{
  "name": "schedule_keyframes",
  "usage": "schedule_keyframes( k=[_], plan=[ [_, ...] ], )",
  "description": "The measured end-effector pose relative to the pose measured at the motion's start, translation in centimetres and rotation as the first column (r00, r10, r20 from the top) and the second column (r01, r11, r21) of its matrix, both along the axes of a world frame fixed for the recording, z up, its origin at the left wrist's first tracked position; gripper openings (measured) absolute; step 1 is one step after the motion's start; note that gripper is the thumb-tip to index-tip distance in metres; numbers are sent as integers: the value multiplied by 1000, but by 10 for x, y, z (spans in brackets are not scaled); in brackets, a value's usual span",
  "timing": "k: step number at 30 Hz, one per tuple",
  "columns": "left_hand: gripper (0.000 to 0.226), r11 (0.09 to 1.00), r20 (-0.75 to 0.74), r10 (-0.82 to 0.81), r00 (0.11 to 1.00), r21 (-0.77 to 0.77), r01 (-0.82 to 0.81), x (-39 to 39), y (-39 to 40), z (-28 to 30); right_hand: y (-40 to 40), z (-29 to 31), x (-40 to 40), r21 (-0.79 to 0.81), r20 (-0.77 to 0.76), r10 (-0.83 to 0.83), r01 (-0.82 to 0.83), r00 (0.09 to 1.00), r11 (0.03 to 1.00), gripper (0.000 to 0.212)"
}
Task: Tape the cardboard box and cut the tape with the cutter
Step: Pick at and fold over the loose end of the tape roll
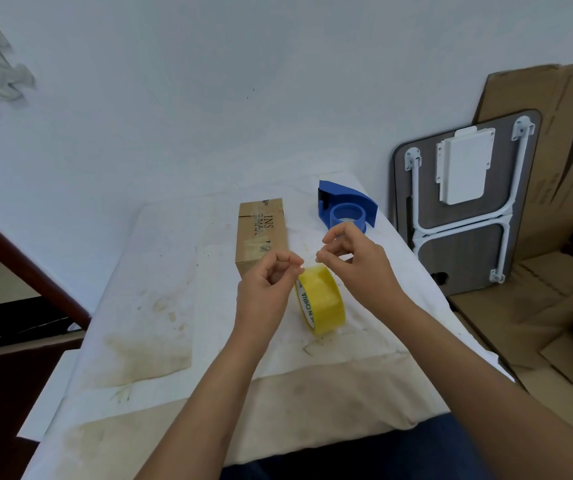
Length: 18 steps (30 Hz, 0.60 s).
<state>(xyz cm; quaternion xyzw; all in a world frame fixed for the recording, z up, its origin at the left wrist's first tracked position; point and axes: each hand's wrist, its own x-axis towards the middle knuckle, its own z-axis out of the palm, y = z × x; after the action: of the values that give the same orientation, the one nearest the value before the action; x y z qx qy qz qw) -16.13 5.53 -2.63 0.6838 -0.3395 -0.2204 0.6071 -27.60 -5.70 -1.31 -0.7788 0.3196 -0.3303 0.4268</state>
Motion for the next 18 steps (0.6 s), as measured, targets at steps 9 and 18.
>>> schedule_keyframes(
  k=[9, 18],
  plan=[
    [19, 996, 101, 90, 991, 10, -91, -6, -3, 0, 0, -2, -4, -45, 12, 14, -13, 1000, 999, 8],
    [19, 991, 377, 107, 920, 32, -128, -3, -2, 1, -5, 4, -4, -130, -141, 106, -125, 984, 984, 15]
  ],
)
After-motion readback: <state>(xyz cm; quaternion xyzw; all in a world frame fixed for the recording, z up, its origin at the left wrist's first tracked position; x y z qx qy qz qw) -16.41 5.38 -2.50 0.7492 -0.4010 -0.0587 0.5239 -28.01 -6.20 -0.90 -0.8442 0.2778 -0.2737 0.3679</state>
